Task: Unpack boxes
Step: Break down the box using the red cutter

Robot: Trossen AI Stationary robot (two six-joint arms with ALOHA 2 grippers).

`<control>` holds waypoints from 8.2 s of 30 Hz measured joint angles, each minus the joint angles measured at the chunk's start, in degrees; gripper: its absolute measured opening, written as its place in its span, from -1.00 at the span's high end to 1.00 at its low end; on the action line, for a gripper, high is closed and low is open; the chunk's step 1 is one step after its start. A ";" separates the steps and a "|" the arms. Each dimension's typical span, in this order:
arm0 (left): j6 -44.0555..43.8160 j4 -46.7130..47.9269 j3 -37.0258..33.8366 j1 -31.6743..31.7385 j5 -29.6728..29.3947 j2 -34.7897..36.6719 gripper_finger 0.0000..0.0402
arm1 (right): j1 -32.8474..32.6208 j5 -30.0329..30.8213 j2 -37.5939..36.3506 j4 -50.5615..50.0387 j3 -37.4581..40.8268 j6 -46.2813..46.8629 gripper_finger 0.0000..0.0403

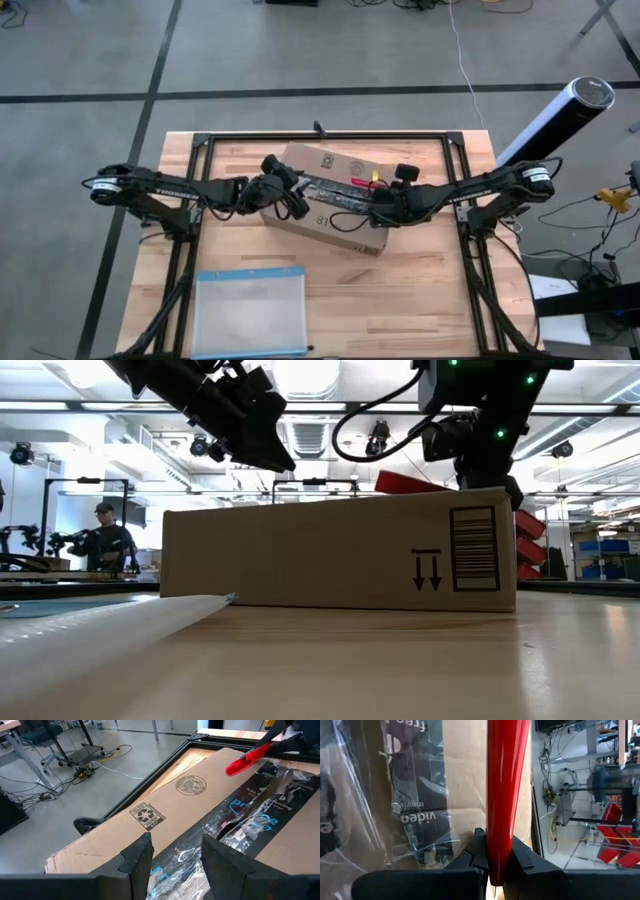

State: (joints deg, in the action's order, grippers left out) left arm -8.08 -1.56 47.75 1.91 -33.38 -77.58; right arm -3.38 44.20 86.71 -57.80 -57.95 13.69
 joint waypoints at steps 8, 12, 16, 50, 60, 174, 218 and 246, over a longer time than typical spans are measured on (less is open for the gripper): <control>0.00 0.02 0.00 0.00 1.46 -0.02 0.31 | -0.10 -1.10 -1.53 -0.28 0.21 -1.80 0.46; 0.00 0.15 -0.04 0.00 1.47 -0.02 0.32 | -0.13 -2.60 -3.59 -0.58 0.30 -2.12 0.24; 0.00 0.41 -0.43 0.00 1.50 -0.02 0.29 | -0.13 -5.62 -5.95 -0.33 0.30 -1.58 0.09; 0.43 0.73 -1.60 -2.33 32.90 -0.04 0.23 | 17.11 -47.00 -10.42 20.70 0.28 -14.60 -0.03; -0.15 0.22 -3.97 -3.14 32.98 -0.04 0.23 | 20.32 -56.43 -9.28 18.80 0.26 -16.28 -0.21; 5.55 17.16 -8.31 1.23 19.08 11.17 0.23 | 9.69 -58.92 -22.46 103.52 41.03 -7.61 0.93; -3.33 18.26 -8.22 -6.62 11.65 2.47 0.23 | 9.14 -44.24 -25.76 78.85 40.39 2.04 0.93; -11.51 27.20 -8.11 -9.54 5.25 8.45 0.23 | 2.77 -50.69 -6.00 102.92 29.20 -11.86 0.93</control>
State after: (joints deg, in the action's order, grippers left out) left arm -19.59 25.64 39.64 -7.63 -28.13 -69.13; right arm -0.61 -6.48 80.71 45.12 -28.75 1.83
